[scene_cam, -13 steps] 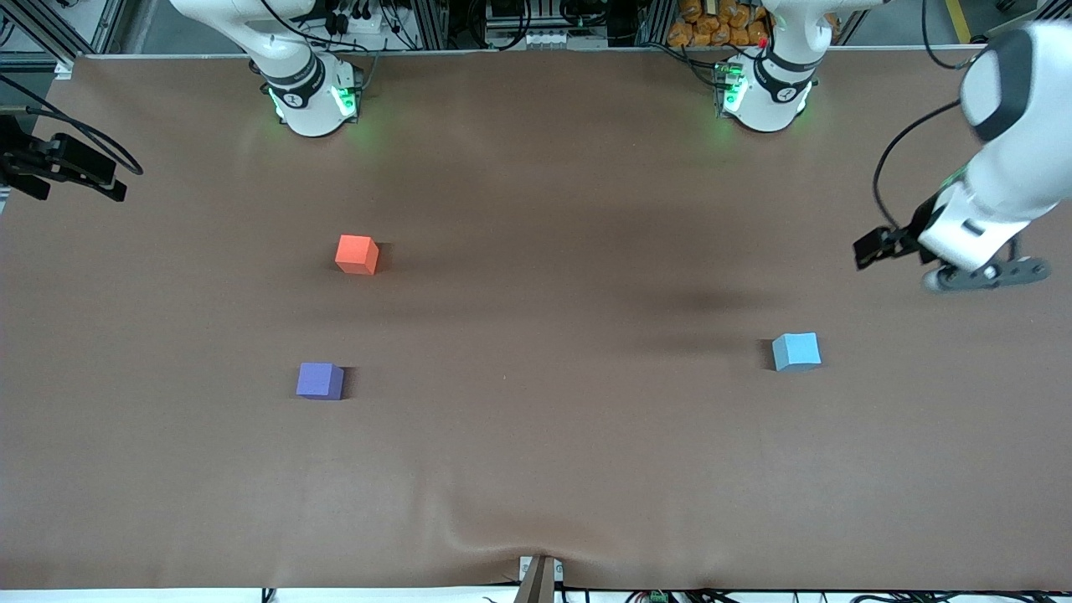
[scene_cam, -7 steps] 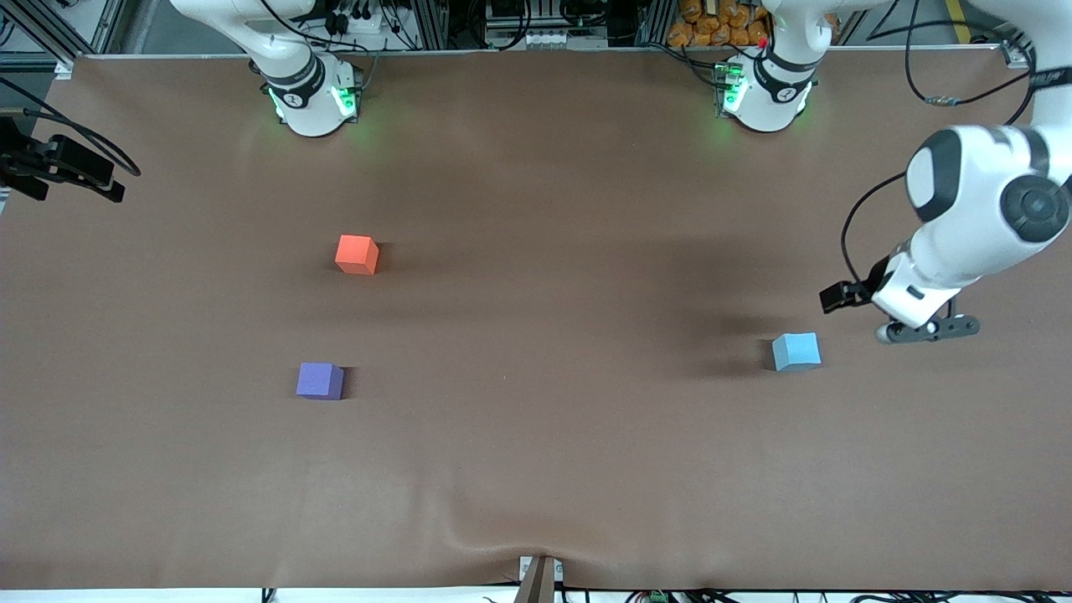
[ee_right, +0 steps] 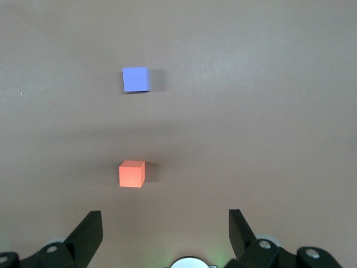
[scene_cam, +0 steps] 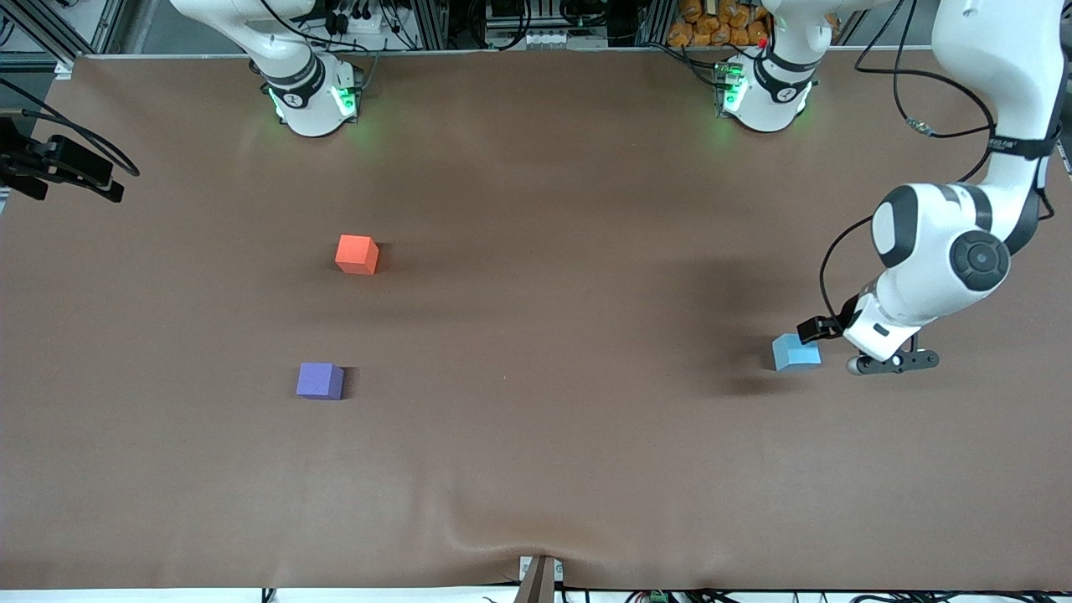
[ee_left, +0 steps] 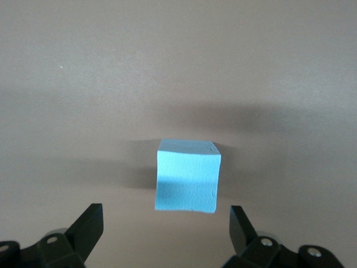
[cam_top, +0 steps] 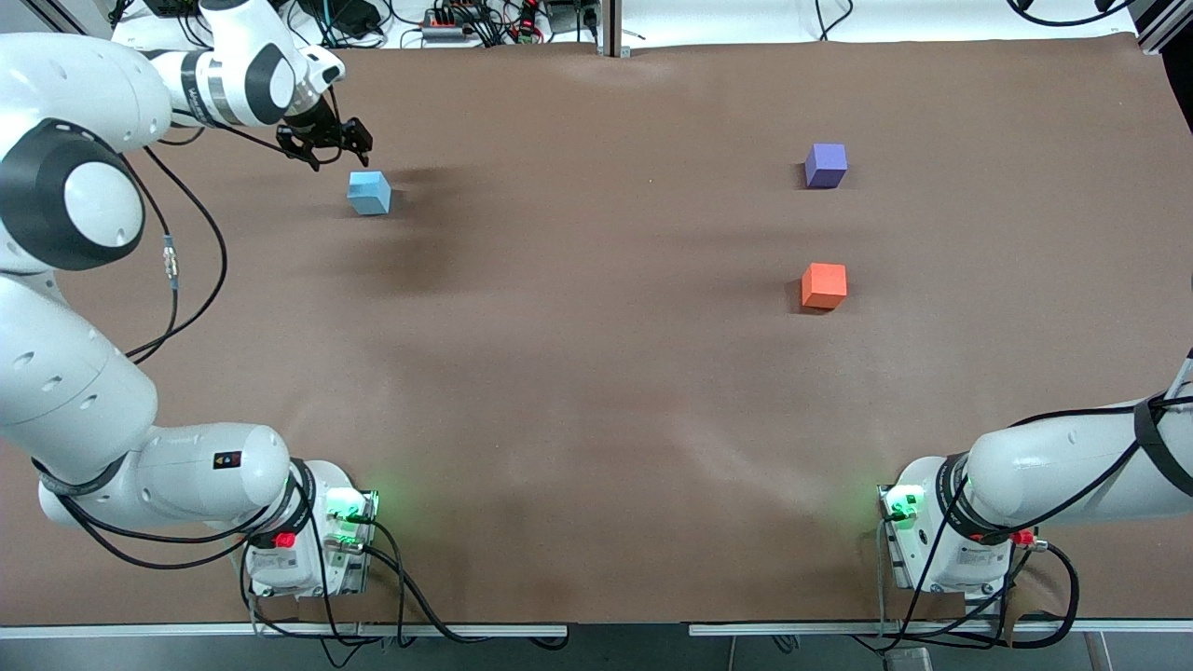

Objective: Place blue block between orange and purple blocks
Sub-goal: 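Move the left gripper down over the light-blue block, then grasp the light-blue block with the left gripper and lift it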

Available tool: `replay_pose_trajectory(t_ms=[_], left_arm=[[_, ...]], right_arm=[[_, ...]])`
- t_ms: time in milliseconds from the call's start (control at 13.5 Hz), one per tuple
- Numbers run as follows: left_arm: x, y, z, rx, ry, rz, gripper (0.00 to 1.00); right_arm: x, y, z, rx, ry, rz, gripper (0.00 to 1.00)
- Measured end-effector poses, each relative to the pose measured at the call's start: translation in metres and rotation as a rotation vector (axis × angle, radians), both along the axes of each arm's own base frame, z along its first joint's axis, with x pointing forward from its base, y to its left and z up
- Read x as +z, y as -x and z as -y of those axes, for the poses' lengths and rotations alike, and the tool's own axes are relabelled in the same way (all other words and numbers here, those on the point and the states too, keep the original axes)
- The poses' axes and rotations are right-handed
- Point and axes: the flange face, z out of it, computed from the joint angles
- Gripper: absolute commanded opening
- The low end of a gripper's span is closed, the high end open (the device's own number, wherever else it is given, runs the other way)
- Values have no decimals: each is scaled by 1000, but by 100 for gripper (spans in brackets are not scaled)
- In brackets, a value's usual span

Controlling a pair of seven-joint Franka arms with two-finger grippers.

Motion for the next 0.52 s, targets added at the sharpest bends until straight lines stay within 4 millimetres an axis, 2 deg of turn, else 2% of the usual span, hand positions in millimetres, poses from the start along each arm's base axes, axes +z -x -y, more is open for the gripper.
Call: replay_pose_trajectory(t_ms=[520], left_arm=[[-32,-14,1,1,11,-29,100]], right_arm=[[0,0,0,-1,0,-1,100]])
